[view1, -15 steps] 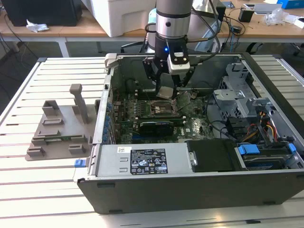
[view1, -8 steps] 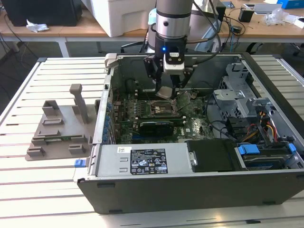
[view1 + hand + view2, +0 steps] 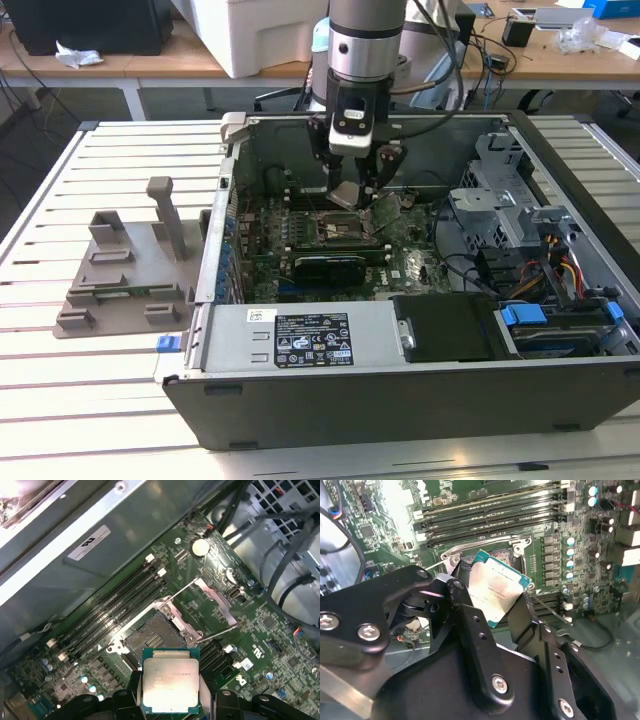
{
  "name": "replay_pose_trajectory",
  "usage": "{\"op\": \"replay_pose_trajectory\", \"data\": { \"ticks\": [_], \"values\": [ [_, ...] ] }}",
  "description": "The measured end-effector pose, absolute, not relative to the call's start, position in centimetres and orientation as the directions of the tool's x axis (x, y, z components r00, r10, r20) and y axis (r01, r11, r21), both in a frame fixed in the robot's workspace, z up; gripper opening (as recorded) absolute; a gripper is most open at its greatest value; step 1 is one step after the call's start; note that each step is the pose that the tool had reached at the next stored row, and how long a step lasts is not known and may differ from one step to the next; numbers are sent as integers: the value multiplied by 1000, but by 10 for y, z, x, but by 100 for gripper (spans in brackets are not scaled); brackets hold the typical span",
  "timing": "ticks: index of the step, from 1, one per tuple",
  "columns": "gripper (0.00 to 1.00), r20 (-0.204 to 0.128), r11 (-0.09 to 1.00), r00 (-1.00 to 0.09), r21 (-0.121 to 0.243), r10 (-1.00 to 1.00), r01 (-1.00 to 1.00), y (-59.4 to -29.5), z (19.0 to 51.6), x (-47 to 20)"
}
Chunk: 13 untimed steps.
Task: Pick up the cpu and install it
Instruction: 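Place the cpu into insertion slot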
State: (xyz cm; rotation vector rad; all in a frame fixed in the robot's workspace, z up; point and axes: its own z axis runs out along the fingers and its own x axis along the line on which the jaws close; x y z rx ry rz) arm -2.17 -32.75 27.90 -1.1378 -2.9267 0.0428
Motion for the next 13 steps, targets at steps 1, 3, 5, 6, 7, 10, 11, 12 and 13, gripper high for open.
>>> {"op": "replay_pose_trajectory", "data": {
  "ticks": [1,3,5,6,7,10,11,12,13],
  "values": [
    [55,-9,718,-719,-26,695,695,-328,279,-22],
    [55,-9,689,-689,-26,724,724,-328,279,-22],
    [55,-9,654,-655,-26,756,756,-328,279,-22],
    [55,-9,647,-647,-26,762,762,-328,279,-22],
    [55,-9,634,-634,-26,773,773,-328,279,-22],
    [55,-9,579,-580,-26,815,815,-328,279,-22],
    [55,-9,560,-560,-26,828,828,-328,279,-22],
    [55,-9,550,-551,-26,835,835,-328,279,-22],
    [55,-9,542,-542,-26,840,840,-328,279,-22]
  ]
}}
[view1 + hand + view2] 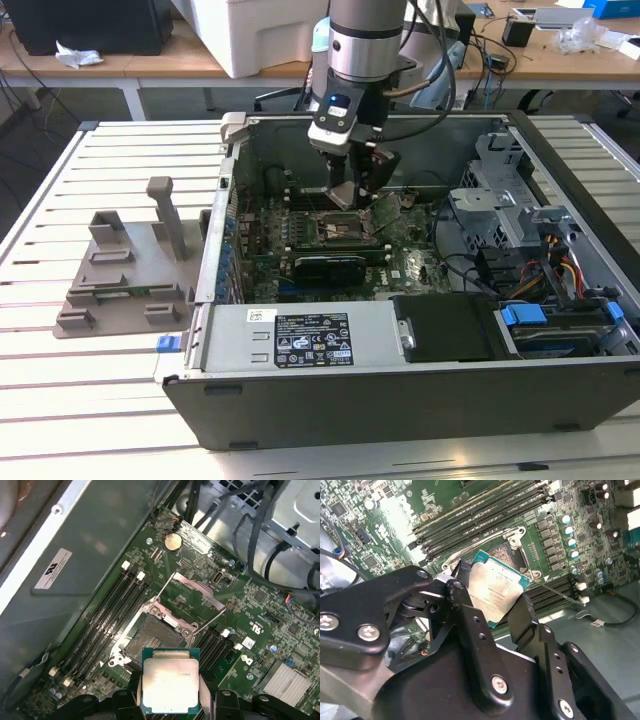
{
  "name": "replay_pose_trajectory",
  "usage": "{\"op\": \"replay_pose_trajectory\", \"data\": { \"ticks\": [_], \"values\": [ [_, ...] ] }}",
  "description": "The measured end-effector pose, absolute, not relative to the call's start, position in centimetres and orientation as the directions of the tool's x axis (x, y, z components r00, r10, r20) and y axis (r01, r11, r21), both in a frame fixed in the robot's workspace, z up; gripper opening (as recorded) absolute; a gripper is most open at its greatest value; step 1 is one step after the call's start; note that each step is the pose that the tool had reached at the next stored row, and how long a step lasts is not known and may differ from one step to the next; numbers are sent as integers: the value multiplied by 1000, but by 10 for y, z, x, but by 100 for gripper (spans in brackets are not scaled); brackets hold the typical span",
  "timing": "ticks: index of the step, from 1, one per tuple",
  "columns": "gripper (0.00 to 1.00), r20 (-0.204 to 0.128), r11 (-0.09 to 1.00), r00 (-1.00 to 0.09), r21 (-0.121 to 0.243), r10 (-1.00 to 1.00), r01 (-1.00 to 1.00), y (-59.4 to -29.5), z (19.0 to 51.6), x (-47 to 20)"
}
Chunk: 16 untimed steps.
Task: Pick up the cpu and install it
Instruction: 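Place the cpu into insertion slot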
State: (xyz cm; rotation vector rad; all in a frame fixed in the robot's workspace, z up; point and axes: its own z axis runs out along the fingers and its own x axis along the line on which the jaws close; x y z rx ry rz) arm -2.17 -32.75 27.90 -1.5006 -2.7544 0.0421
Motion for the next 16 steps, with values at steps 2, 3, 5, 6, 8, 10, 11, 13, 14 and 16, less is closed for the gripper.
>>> {"op": "replay_pose_trajectory", "data": {
  "ticks": [2,3,5,6,8,10,11,13,14,16],
  "values": [
    [55,-9,517,-518,-26,856,855,-328,279,-22],
    [55,-9,505,-505,-26,863,863,-328,279,-22],
    [55,-9,470,-470,-26,883,882,-328,279,-22],
    [55,-9,454,-454,-26,891,891,-328,279,-22],
    [55,-9,423,-423,-26,906,906,-328,279,-22],
    [55,-9,390,-391,-26,921,920,-328,279,-22],
    [55,-9,370,-370,-26,929,929,-328,279,-22],
    [55,-9,350,-351,-26,936,936,-328,279,-22],
    [55,-9,338,-338,-26,941,941,-328,279,-22],
    [55,-9,316,-316,-26,949,949,-328,279,-22]
  ]
}}
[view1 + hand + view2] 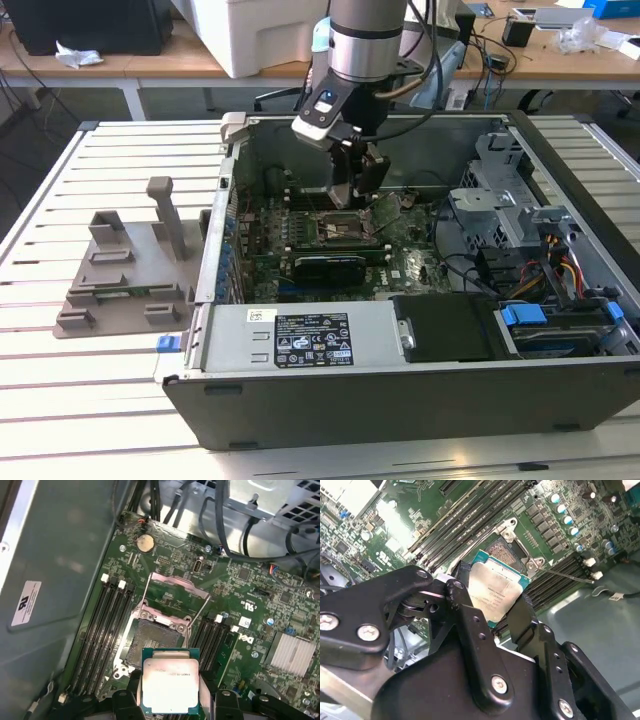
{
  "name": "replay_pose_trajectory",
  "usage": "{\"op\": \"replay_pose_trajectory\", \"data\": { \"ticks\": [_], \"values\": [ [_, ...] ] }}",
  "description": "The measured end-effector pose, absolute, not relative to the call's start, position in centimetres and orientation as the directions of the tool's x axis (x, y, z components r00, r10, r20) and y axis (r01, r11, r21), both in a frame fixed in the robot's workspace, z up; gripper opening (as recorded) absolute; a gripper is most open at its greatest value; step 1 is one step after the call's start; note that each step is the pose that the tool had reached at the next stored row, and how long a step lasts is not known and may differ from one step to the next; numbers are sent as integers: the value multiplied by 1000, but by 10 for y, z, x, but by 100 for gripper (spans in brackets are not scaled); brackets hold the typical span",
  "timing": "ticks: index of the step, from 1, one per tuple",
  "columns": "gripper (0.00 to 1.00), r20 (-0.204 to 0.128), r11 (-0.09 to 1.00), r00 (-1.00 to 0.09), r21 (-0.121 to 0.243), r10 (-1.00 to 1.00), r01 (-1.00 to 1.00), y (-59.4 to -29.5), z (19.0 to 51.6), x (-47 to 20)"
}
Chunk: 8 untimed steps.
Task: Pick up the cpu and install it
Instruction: 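Place the cpu into insertion slot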
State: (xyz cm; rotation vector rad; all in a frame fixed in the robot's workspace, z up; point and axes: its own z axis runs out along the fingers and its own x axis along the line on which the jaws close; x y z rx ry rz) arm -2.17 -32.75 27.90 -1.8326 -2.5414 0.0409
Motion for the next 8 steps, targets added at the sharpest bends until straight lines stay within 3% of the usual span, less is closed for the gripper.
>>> {"op": "replay_pose_trajectory", "data": {
  "ticks": [8],
  "values": [
    [55,-9,224,-224,-26,974,974,-328,279,-22]
  ]
}}
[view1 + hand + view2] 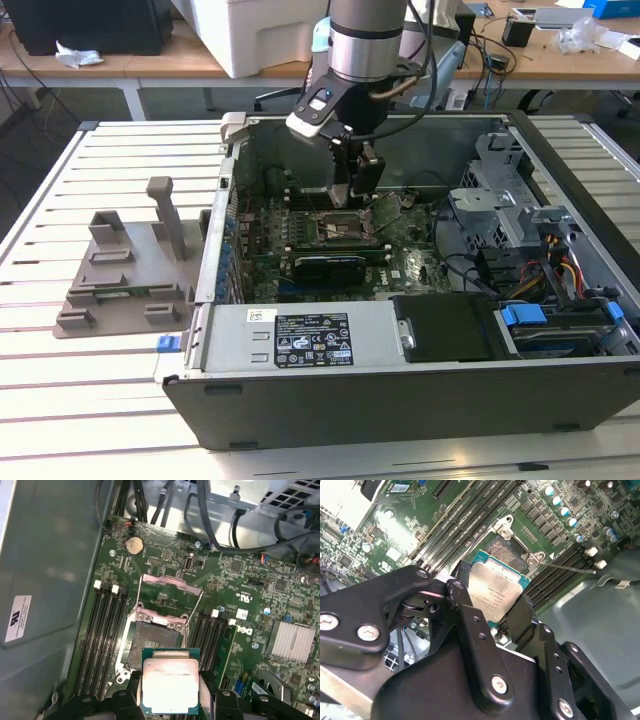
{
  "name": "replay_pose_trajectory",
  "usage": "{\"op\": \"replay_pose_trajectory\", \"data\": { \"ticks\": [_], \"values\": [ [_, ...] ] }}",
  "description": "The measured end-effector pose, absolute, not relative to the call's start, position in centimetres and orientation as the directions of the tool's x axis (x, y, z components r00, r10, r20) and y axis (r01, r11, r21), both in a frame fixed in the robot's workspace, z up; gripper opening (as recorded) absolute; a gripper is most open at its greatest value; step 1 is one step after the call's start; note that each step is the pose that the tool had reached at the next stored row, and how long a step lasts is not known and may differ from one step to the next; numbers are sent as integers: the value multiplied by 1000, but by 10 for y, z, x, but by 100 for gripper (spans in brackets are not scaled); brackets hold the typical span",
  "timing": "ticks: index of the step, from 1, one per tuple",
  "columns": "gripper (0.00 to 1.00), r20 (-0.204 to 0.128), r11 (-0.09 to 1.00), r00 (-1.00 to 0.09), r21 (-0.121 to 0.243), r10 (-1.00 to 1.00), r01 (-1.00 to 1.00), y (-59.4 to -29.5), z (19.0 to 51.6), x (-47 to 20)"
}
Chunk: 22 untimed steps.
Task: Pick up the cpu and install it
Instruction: 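Place the cpu into insertion slot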
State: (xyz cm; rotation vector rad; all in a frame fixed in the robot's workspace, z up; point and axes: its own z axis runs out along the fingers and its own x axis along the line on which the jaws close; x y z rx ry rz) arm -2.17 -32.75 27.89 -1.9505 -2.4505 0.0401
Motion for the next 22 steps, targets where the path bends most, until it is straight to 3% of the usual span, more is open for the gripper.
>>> {"op": "replay_pose_trajectory", "data": {
  "ticks": [15,22],
  "values": [
    [55,-11,46,-47,-26,999,999,-328,279,-22],
    [55,-10,45,-45,-26,999,999,-328,279,-22]
  ]
}}
